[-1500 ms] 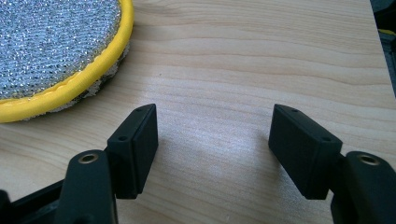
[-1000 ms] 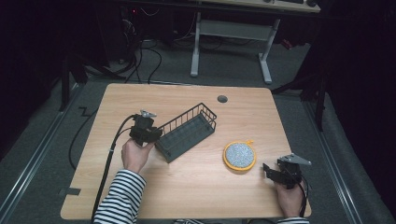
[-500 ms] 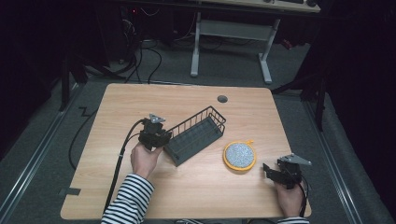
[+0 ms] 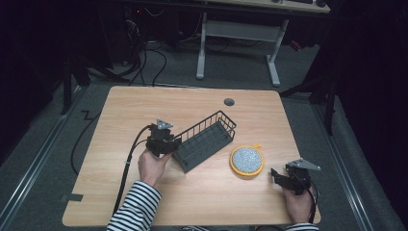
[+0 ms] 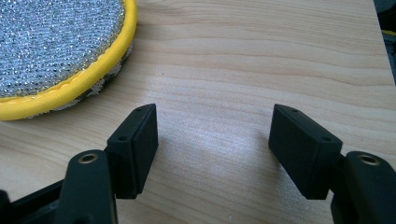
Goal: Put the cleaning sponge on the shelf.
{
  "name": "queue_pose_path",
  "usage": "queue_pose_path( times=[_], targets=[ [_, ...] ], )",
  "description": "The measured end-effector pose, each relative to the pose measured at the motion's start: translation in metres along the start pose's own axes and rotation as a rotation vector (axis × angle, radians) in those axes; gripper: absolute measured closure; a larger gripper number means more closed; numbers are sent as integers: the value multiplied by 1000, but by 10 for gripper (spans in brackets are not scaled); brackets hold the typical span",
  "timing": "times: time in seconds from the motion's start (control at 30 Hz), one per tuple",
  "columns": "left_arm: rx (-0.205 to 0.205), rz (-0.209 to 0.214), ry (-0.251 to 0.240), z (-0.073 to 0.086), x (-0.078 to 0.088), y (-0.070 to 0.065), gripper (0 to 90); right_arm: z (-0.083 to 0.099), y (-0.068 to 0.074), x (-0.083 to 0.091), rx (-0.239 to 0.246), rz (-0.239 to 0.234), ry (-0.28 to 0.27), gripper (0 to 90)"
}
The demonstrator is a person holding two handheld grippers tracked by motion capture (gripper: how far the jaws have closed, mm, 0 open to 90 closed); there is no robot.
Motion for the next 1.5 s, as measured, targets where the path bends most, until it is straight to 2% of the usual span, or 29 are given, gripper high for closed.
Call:
queue_pose_path(
  times=[0.1,0.13,0.17,0.2,0.33,0.43,0.53,0.6,0.73,0.77,0.93,1.03,1.07,1.1,1.27,1.43,1.5],
  targets=[
    [-2,-7,1,0,2,0,476,0,0,0,0,2,0,331],
    [-3,-13,-12,0,6,1,429,0,0,0,0,2,0,331],
    [3,-16,-37,-1,11,3,420,0,0,0,1,2,0,331],
    [3,-16,-37,-1,11,3,404,0,0,0,1,2,0,331],
    [23,-21,-88,-2,29,9,371,0,0,0,1,2,0,330],
    [19,-27,-103,0,37,12,357,0,0,0,3,2,-1,330],
    [-2,-46,-117,5,46,15,342,0,1,0,5,-2,1,331],
    [18,-51,-135,15,54,20,327,0,1,0,5,-4,2,330],
    [41,-67,-136,27,62,28,321,0,1,0,10,-6,1,330],
    [65,-78,-142,36,67,34,320,0,1,0,11,-6,0,330],
    [90,-95,-160,56,78,43,314,0,1,0,11,-6,0,330],
    [84,-100,-163,62,80,44,316,0,1,0,9,-5,1,330],
    [81,-108,-149,69,81,45,316,0,2,0,8,-4,1,330],
    [81,-108,-149,69,81,45,316,0,2,0,8,-4,1,330],
    [94,-119,-106,89,77,48,317,0,2,0,7,-4,1,330],
    [102,-105,-93,99,72,48,331,0,2,0,7,-4,1,330],
    [99,-89,-74,106,66,48,331,0,2,0,8,-5,1,330]
  ],
)
Point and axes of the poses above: each handheld gripper's, and its own axes: x roughly backward along the jaws, z roughly out of its underside, y roughly to its left, the point moved 3 cm from there along -x, roughly forward along the jaws, and after that the axes turned 14 degrees about -x, right-handed, at the moved point
